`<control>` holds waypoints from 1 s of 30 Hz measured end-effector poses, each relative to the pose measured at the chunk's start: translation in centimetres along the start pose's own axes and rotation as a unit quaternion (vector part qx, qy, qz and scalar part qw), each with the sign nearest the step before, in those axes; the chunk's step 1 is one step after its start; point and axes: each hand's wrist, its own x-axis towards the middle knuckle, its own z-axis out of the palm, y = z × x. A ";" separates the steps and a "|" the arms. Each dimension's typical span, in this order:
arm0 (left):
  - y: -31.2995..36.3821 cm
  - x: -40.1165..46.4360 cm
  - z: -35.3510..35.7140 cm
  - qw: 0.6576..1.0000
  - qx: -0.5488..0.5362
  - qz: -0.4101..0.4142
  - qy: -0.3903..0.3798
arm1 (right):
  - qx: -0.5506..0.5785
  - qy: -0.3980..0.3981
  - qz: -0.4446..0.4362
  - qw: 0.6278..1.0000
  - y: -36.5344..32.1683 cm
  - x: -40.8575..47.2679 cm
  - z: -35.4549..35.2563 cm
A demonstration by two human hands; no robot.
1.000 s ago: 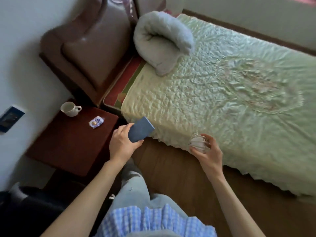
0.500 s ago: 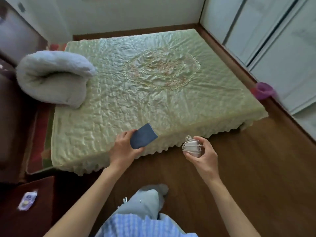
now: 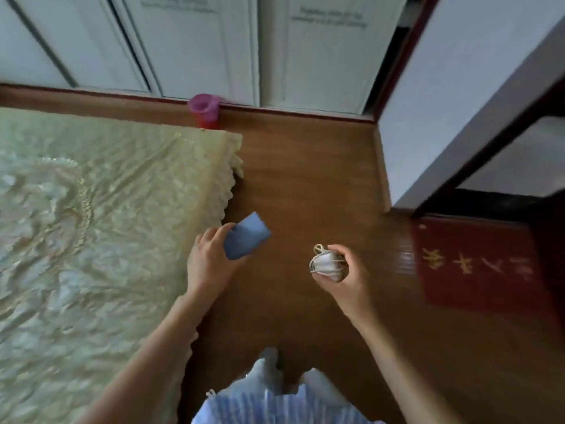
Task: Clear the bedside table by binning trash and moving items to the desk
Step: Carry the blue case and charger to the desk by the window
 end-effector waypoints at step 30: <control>50.7 -16.4 34.0 0.726 -0.077 0.530 -0.431 | 0.014 0.626 0.301 0.719 16.3 -28.2 -37.6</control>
